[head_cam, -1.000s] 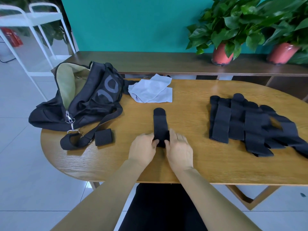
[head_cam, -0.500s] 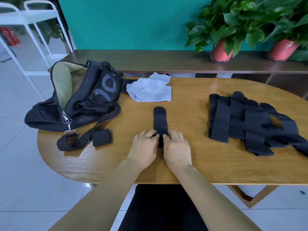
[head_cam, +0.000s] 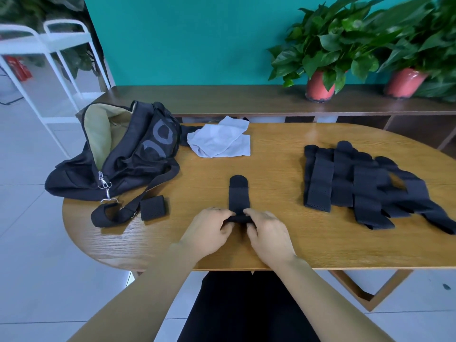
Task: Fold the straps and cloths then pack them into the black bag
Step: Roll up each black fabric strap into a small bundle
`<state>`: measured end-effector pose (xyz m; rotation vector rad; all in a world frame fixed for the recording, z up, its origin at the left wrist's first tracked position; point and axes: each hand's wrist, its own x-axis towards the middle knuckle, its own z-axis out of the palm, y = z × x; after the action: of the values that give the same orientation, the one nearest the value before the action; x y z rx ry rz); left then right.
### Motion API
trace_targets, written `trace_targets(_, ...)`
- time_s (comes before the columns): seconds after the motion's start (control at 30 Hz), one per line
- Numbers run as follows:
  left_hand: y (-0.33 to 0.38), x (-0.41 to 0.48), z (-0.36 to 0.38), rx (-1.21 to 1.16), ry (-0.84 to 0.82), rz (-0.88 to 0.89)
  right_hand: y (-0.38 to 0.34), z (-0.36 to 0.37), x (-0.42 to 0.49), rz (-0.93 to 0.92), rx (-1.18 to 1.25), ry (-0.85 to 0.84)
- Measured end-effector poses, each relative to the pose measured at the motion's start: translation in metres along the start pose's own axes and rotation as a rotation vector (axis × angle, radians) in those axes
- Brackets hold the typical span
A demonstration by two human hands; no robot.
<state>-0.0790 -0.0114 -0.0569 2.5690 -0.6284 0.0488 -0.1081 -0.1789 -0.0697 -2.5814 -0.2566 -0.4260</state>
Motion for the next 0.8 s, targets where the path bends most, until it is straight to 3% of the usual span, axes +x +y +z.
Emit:
trace_targets(0.23, 0.01, 0.008, 0.011, -0.139, 0.215, -0.235, -0.011, 0.011, 0.012, 0.243, 0.03, 0.092)
trace_targets(0.57, 0.008, 0.029, 0.015, -0.091, 0.175, -0.348, -0.012, 0.025, 0.031, 0.282, -0.085, 0.204)
trace_targets(0.8, 0.012, 0.031, 0.013, -0.025, 0.143, -0.377, -0.009, 0.025, 0.033, 0.307, -0.11, 0.128)
